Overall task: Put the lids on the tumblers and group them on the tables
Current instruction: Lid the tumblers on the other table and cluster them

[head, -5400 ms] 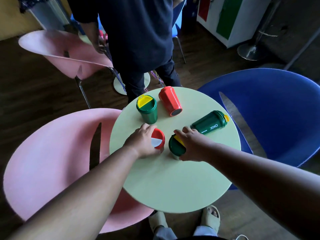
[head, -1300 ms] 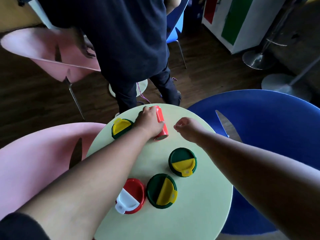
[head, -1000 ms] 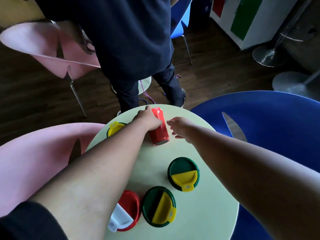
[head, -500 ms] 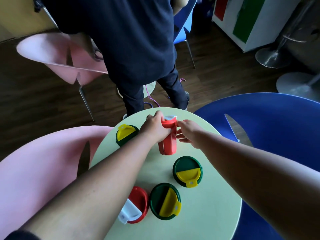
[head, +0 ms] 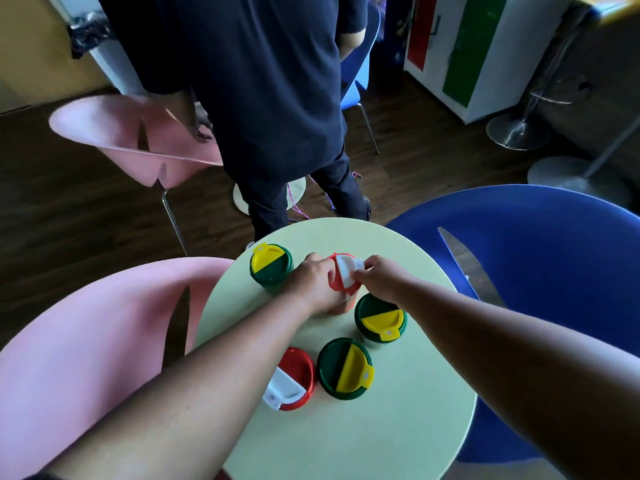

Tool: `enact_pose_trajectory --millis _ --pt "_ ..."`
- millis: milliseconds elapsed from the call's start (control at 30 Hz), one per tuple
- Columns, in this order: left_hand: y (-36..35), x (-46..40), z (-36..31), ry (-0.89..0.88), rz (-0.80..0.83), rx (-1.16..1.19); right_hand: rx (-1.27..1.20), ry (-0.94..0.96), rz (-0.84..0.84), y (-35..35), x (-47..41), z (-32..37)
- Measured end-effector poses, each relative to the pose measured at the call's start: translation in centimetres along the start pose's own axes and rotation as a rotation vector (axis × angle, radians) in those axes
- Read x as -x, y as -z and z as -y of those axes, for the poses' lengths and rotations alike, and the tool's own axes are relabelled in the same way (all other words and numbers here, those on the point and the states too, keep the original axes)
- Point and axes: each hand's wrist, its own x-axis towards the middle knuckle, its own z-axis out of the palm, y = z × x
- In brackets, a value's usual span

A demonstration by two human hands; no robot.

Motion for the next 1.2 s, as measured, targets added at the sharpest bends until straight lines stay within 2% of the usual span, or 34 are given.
enact_pose_trajectory --millis 433,500,600,733,833,933,1033,1200 --pt "0.3 1.8 2.7 -0.062 -0.066 0.072 0.117 0.062 -0.059 -1.1 0.8 0.6" --pt "0.9 2.2 3.5 -0.102 -0.116 0.102 0.110 0.067 -0.103 -1.0 0.9 1.1" --pt "1.9 2.6 5.4 -0.159 -0.261 0.112 0.239 0.165 -0.218 -0.9 0.7 2.4" --pt "2.7 2.0 8.4 -0.049 -0.441 0.098 0.339 0.334 -0.240 -1.4 0.5 4.9" --pt "2.6 1.2 10.3 0.070 -0.388 0.073 0.388 0.419 -0.197 -2.5 0.1 6.7" --pt "2.0 0.5 11.6 0.110 -0.308 0.131 0.407 0.444 -0.160 -4.0 -0.8 8.3" --pt "1.3 -0.1 12.3 0.126 -0.253 0.225 0.479 0.406 -0.103 -5.4 -1.5 9.6" --pt "0.8 -1.1 12.7 0.114 -0.257 0.316 0.606 0.347 -0.050 -7.1 -2.2 11.0"
